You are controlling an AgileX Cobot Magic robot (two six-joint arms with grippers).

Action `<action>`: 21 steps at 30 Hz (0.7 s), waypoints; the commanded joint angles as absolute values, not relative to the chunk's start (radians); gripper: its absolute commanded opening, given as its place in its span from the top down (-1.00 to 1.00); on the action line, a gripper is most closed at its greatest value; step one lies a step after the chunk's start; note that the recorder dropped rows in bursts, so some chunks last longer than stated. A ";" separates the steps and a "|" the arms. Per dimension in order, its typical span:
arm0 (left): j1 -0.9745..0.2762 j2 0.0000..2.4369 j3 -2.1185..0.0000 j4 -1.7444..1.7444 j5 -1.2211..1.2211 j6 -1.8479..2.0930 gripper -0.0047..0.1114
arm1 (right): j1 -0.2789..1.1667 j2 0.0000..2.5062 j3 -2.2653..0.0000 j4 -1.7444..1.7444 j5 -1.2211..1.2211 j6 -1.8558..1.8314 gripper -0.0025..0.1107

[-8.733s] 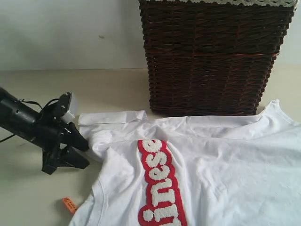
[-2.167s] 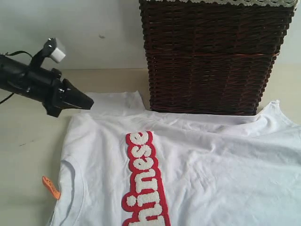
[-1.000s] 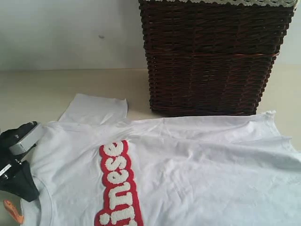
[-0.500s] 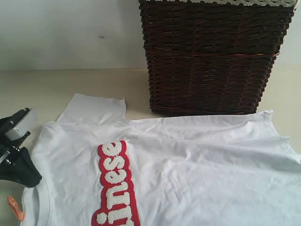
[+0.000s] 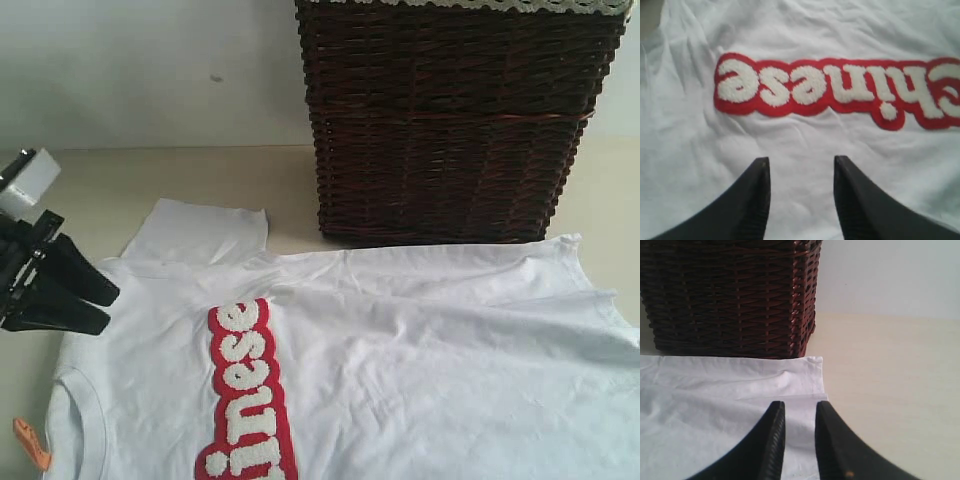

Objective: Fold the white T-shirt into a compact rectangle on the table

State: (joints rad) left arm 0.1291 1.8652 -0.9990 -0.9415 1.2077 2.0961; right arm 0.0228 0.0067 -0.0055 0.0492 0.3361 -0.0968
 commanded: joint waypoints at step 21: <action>-0.020 1.745 -0.830 -0.374 1.057 1.812 -0.71 | 0.023 0.000 0.000 0.053 0.328 -0.101 0.55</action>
State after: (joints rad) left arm -0.0185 1.7834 -0.8709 -0.4323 1.0973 1.8561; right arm 0.0228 0.0067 -0.0055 0.0492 0.3361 -0.0968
